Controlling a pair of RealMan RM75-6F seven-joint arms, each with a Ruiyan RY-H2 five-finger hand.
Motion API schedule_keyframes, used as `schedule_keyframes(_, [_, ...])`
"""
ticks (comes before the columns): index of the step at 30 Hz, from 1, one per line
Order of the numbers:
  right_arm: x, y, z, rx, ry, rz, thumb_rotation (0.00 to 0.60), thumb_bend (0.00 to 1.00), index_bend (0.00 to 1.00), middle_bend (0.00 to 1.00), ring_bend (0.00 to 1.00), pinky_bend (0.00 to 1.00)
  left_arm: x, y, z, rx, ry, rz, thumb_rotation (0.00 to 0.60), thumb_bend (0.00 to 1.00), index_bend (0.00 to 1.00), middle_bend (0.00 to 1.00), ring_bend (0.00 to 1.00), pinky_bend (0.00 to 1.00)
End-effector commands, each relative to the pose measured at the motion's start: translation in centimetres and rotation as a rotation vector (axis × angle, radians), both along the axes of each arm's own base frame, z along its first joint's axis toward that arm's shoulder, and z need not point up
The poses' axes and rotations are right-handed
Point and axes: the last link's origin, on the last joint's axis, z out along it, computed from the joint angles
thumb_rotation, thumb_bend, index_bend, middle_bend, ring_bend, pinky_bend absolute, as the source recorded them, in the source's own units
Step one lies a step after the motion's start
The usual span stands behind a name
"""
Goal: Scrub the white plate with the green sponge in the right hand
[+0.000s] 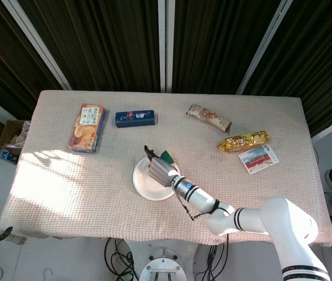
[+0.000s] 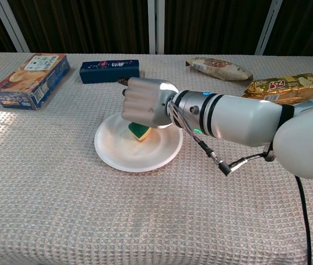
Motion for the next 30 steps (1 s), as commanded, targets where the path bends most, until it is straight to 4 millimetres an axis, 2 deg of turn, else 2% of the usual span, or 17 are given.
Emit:
schedule_keyframes(1, [0.2,-0.6,0.6,-0.025,-0.025,-0.017,0.600,0.40,0.75,0.47,0.22,0.01,0.0,0.1,0.0,-0.003,-0.001,-0.001,0.600,0.02,0.12,0.04,0.07,0.12])
schedule_keyframes(6, [1.7,0.7,0.6,0.025,-0.078,0.006,0.600,0.40,0.74,0.47,0.22,0.00,0.1,0.3,0.0,-0.002,0.000,-0.008,0.600,0.02,0.12,0.04,0.07,0.12])
schedule_keyframes(12, [2.3,2.5,-1.0,0.086,-0.061,0.048,0.600,0.40,0.74,0.47,0.22,0.00,0.0,0.0,0.0,0.001,0.001,0.002,0.600,0.02,0.12,0.04,0.07,0.12])
schedule_keyframes(19, [0.7,1.1,-1.3,0.014,0.015,0.064,0.600,0.41,0.74,0.47,0.22,0.00,-0.1,-0.2,-0.1,-0.002,-0.001,0.006,0.600,0.02,0.12,0.04,0.07,0.12])
schedule_keyframes(23, [-0.4,0.0,0.0,-0.030,0.009,0.031,0.600,0.41,0.74,0.47,0.22,0.00,-0.2,-0.2,0.0,0.000,0.002,0.004,0.600,0.02,0.12,0.04,0.07,0.12])
schedule_keyframes(27, [-1.6,-1.4,2.3,-0.086,-0.027,-0.021,0.600,0.41,0.74,0.47,0.22,0.00,0.0,0.0,0.1,0.000,0.005,-0.006,0.600,0.02,0.12,0.04,0.07,0.12])
schedule_keyframes(30, [-2.3,-1.6,4.2,-0.095,-0.104,-0.088,0.600,0.41,0.73,0.47,0.22,0.00,0.1,0.1,0.1,0.004,0.004,-0.011,0.600,0.02,0.12,0.04,0.07,0.12])
